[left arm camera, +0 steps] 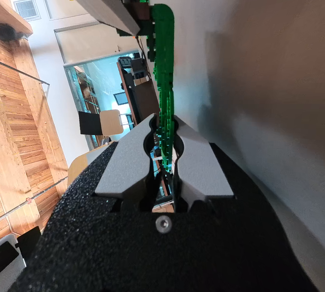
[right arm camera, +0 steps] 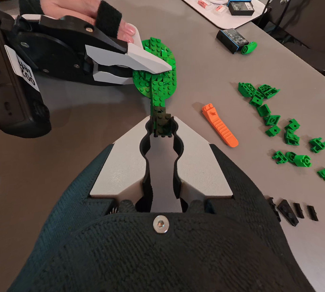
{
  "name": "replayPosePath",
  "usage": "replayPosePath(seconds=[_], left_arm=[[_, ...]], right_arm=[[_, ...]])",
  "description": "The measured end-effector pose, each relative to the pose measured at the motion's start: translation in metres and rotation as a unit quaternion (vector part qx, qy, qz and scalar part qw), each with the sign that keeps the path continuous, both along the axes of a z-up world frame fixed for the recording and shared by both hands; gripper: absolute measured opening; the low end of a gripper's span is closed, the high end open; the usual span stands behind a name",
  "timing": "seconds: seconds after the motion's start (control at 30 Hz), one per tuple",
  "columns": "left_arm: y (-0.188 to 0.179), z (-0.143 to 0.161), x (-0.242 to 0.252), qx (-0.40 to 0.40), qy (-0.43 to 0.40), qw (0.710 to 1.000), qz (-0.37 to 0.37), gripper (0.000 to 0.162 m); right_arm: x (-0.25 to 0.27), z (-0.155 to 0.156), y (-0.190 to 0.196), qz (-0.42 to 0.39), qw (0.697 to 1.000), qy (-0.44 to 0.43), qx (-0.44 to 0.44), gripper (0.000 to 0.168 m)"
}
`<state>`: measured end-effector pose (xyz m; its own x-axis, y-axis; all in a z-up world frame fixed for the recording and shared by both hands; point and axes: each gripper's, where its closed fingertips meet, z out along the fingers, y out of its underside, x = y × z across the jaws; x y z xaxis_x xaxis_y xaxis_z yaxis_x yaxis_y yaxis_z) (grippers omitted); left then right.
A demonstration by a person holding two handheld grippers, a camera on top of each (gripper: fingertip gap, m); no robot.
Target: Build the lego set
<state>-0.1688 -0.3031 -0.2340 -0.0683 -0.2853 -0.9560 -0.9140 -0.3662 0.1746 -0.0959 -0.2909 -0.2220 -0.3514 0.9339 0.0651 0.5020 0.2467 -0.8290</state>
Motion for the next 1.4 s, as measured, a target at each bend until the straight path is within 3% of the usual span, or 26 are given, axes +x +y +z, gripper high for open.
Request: replayPosePath(seconds=[0.03,0.43,0.8,1.13,1.4], left_arm=[[0.0,0.0,0.0,0.001,0.001,1.0,0.0,0.013],[-0.001,-0.001,-0.001,-0.002,0.001,1.0,0.002,0.013],[-0.001,0.0,-0.002,-0.002,-0.002,1.0,0.005,0.013],[-0.004,0.0,-0.01,-0.013,-0.002,1.0,0.028,0.013],[0.0,0.026,-0.015,-0.032,0.023,0.998,0.057,0.013]], right_arm=[[0.0,0.0,0.0,0.0,1.0,0.001,0.002,0.019],[-0.001,-0.002,0.001,-0.009,1.0,0.006,0.008,0.02],[0.001,0.0,0.0,-0.007,1.0,0.025,0.018,0.042],[0.023,0.031,0.009,0.007,0.988,0.144,0.056,0.055],[0.033,0.071,0.009,0.037,0.959,0.255,0.119,0.056]])
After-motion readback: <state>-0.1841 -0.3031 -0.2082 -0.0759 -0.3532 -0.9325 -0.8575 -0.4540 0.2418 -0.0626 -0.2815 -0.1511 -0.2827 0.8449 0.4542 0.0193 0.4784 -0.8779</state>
